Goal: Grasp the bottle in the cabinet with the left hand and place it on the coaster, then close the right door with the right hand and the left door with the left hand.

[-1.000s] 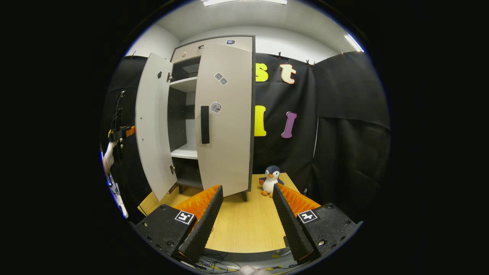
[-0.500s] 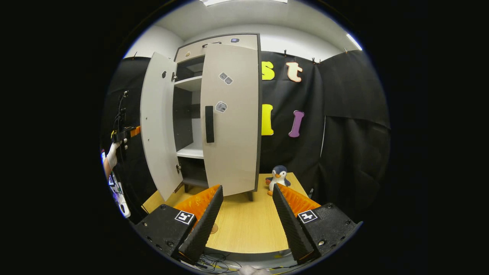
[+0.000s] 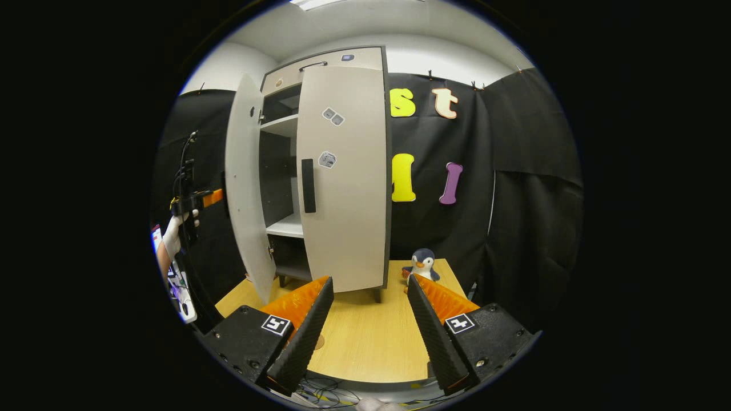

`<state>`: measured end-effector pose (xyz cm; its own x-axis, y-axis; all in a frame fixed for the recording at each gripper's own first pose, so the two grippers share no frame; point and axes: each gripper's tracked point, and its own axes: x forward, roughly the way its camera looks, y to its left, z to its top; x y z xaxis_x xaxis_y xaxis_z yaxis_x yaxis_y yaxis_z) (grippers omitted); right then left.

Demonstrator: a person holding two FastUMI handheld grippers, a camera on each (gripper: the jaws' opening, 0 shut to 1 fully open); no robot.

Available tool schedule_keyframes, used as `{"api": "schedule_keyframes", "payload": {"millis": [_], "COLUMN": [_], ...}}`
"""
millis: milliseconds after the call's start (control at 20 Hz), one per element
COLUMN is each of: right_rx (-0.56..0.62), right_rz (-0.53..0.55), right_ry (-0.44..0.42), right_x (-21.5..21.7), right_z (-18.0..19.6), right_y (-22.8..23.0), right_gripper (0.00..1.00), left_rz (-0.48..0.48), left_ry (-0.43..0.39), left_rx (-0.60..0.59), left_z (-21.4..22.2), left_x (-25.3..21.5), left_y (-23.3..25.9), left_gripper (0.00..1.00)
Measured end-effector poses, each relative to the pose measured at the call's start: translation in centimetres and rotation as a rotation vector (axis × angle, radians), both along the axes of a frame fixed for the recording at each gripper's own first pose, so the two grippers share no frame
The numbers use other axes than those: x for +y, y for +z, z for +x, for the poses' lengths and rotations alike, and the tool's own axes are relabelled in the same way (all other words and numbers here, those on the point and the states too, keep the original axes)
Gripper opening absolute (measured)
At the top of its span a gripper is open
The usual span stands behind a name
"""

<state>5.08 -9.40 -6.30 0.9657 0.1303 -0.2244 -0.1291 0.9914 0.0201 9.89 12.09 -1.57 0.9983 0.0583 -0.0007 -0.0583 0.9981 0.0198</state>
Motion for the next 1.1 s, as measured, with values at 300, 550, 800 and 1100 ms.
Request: {"api": "schedule_keyframes", "payload": {"millis": [300,550,800,1100], "right_rx": [-0.012,-0.022,-0.077,-0.148], "right_rz": [-0.029,-0.006,0.026,0.036], "right_ry": [-0.006,-0.024,-0.040,-0.031], "right_x": [-1.4,-0.8,0.9,3.9], "right_z": [-0.3,-0.2,-0.3,-0.8], "right_y": [0.6,0.9,3.1,5.7], "right_gripper": [0.81,0.81,0.81,0.81], "left_rz": [-0.027,0.003,0.000,0.037], "left_ry": [-0.016,0.010,-0.016,-0.040], "left_rx": [-0.010,-0.005,0.025,0.010], "left_z": [1.4,0.3,-3.7,-9.4], "left_x": [-4.3,-3.2,-3.2,-3.7], "left_y": [1.0,1.7,1.8,2.2], "left_gripper": [0.95,0.95,0.96,0.95]}}
